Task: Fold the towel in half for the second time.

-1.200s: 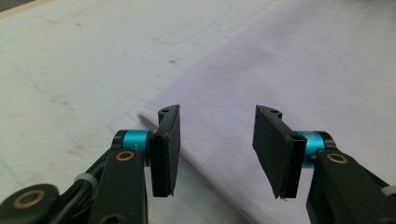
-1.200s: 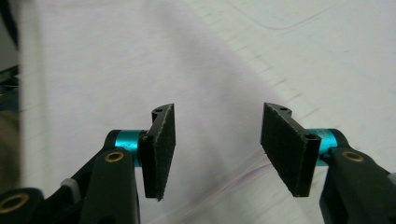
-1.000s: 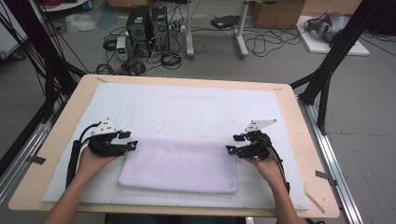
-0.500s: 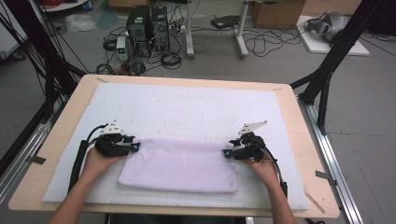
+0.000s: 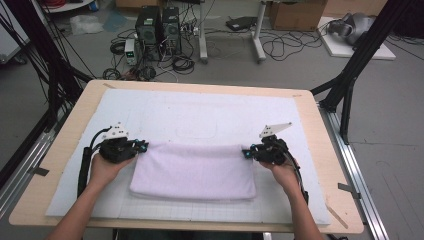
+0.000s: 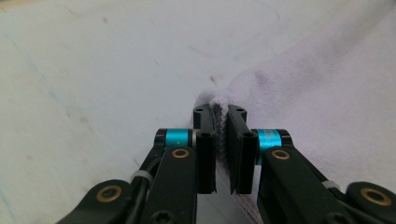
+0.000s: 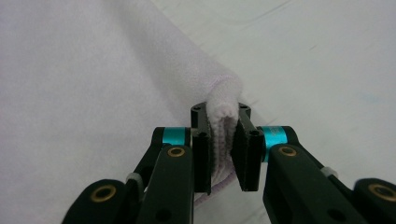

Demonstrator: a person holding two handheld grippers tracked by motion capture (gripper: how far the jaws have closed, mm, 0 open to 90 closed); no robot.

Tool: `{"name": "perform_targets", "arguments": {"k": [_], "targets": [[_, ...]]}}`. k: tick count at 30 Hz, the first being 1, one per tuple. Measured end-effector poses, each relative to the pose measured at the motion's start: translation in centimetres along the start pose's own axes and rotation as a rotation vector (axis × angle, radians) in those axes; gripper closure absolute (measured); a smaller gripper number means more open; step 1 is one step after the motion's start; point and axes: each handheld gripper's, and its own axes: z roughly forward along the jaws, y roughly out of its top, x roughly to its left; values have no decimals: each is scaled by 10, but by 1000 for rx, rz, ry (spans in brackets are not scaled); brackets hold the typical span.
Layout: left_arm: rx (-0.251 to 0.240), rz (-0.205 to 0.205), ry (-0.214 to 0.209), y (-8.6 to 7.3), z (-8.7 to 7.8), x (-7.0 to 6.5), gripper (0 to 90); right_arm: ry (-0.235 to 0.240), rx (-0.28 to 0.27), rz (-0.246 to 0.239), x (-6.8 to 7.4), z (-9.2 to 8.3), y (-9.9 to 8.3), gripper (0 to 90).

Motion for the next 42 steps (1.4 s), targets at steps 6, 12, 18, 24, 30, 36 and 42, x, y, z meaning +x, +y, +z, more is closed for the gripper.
{"name": "perform_targets", "arguments": {"k": [6, 12, 18, 24, 30, 36, 42], "targets": [[-39, -12, 43, 35, 15, 20, 829, -59, -39, 28, -28, -9, 30, 796], [-22, -64, 169, 56, 31, 38, 569, -131, -86, 81, -46, -5, 50, 549], [3, -61, 104, 38, 25, 33, 536, -107, -39, 92, -40, 5, 33, 474], [6, -40, 55, 21, 20, 13, 468, -98, -57, 92, -25, 6, 24, 401], [16, -12, 12, 11, 12, 0, 382, -103, -93, 66, -10, 5, 20, 306], [13, 7, 14, 1, 6, -6, 364, -114, -108, 58, -2, 6, 9, 255], [-1, 10, 6, -9, -1, -7, 342, -115, -85, 64, 2, 3, 7, 196]]}}
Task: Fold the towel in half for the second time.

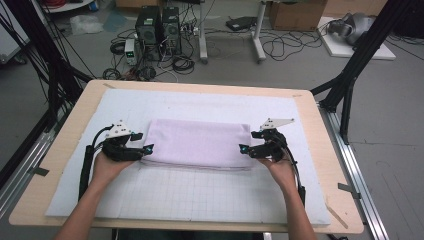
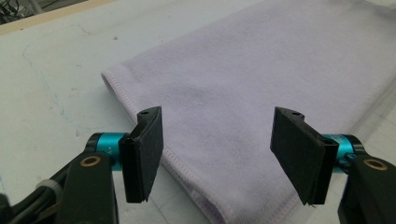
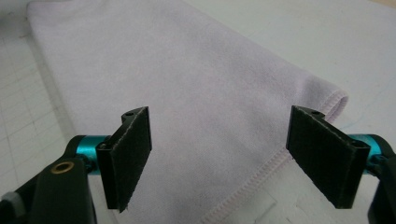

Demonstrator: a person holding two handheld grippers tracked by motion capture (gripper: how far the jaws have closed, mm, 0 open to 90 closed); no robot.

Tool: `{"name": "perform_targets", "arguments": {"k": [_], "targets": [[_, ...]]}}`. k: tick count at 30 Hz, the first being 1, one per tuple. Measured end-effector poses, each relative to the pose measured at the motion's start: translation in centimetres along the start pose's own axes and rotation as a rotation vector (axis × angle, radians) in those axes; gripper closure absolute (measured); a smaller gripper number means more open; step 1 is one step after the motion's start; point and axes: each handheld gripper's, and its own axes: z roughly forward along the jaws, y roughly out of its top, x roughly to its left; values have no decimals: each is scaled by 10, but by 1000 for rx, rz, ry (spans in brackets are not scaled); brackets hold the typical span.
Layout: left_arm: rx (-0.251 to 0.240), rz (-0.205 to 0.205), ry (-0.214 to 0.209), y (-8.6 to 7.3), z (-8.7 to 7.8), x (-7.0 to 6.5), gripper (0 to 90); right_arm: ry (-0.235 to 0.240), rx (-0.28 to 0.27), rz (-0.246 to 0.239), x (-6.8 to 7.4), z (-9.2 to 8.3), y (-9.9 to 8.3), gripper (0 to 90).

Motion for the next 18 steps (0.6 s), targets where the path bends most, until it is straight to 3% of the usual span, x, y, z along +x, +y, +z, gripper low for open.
{"name": "perform_targets", "arguments": {"k": [5, 8, 18], "targets": [[-3, 2, -6, -6, -8, 0, 324, -3, 29, -23, 8, 2, 0, 166], [-6, 8, -1, -8, -13, -1, 316, -20, -3, -62, 16, -1, -3, 166], [2, 30, -5, -14, -25, -6, 308, -47, -31, -43, 20, -19, -18, 135]]}}
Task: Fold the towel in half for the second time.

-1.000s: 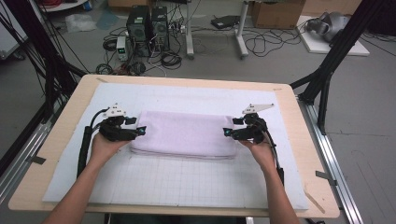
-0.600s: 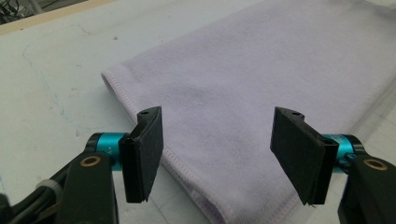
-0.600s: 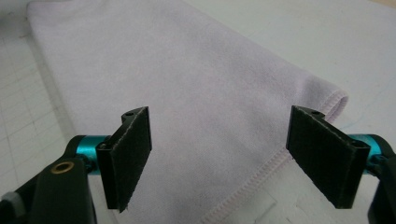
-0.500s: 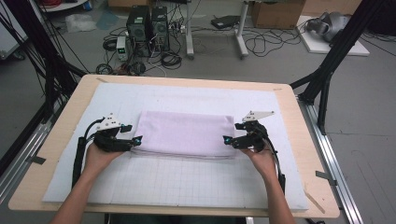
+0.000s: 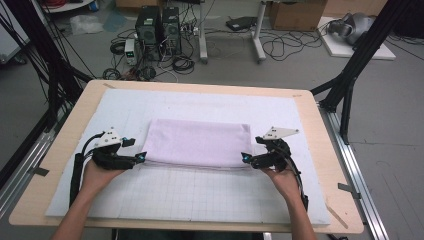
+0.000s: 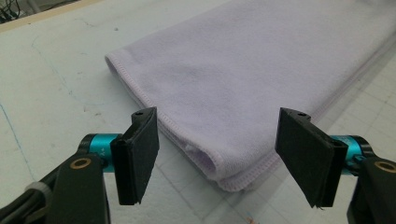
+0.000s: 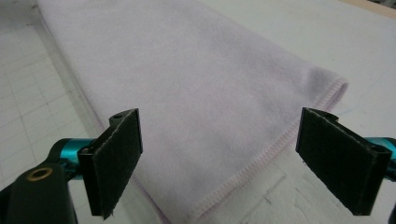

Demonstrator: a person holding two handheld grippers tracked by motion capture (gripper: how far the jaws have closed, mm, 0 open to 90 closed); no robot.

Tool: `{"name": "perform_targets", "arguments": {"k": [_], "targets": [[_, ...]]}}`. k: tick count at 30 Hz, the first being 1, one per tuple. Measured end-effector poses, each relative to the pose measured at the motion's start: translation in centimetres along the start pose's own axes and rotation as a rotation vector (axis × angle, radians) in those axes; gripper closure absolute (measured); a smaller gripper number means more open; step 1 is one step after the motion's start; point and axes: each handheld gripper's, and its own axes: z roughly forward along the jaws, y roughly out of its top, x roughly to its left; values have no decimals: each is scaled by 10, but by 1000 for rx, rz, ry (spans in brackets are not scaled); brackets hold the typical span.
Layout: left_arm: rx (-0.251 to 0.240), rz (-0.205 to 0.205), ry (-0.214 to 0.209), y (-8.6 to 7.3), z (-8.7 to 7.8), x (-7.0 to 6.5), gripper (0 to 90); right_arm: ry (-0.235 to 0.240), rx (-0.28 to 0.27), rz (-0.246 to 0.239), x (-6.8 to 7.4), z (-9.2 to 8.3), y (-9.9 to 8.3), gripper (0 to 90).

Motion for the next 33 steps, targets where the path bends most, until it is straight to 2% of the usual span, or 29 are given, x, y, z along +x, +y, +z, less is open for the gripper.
{"name": "perform_targets", "arguments": {"k": [9, 14, 21, 33], "targets": [[17, 11, 5, -7, -10, -5, 298, -19, -1, 8, 3, -12, -11, 120], [11, -8, 19, -13, -18, -6, 291, -18, -1, 16, 6, -18, -17, 120], [15, -18, 29, -16, -25, -11, 256, -24, -29, 31, 10, -31, -26, 116], [0, -32, 55, -22, -37, -16, 226, -46, -21, 28, 19, -46, -42, 116]]}}
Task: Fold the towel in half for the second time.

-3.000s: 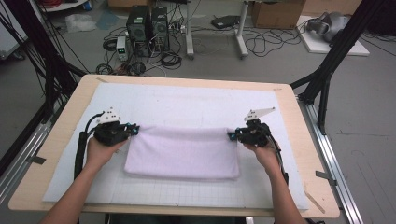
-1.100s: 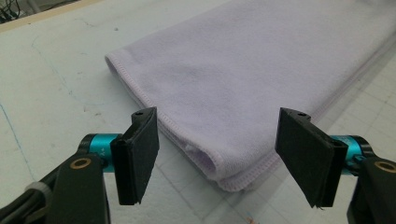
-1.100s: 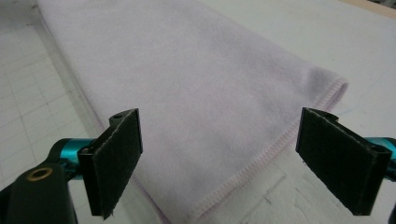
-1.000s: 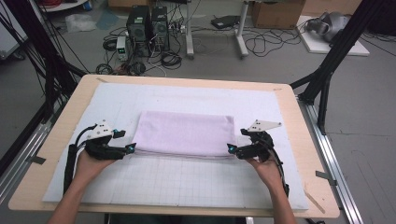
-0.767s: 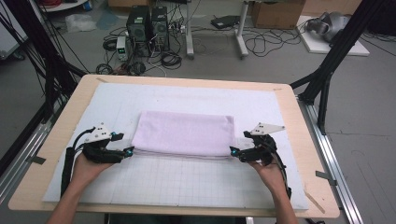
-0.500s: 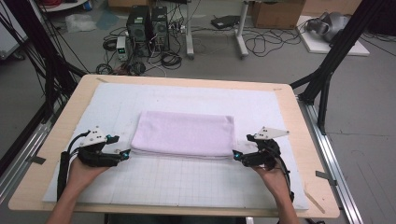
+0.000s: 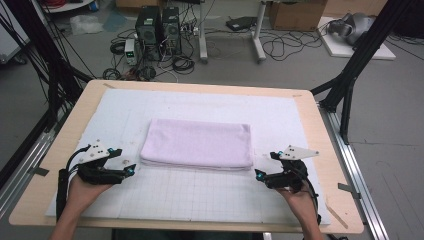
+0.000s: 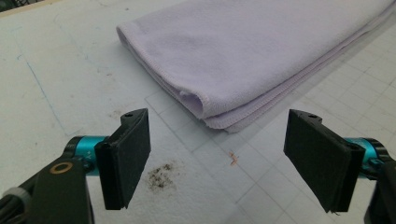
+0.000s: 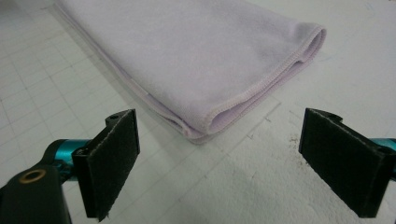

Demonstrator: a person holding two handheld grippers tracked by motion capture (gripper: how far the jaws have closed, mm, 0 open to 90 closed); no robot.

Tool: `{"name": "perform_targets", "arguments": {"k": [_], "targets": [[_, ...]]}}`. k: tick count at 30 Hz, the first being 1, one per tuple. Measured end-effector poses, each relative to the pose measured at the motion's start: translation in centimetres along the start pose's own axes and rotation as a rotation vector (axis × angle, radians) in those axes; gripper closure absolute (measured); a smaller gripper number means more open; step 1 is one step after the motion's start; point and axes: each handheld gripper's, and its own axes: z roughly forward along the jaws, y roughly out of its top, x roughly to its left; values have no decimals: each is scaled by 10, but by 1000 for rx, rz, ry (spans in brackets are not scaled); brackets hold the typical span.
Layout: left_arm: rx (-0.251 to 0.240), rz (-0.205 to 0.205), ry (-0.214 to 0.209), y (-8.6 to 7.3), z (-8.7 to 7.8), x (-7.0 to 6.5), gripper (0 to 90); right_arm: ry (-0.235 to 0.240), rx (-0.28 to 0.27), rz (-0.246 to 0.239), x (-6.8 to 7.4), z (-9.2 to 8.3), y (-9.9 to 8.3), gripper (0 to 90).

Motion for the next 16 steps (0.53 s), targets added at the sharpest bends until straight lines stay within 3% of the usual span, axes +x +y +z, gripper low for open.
{"name": "perform_targets", "arguments": {"k": [16], "targets": [[-5, -4, 5, -7, -7, -3, 208, 3, -1, -1, 7, -10, -10, 116]]}}
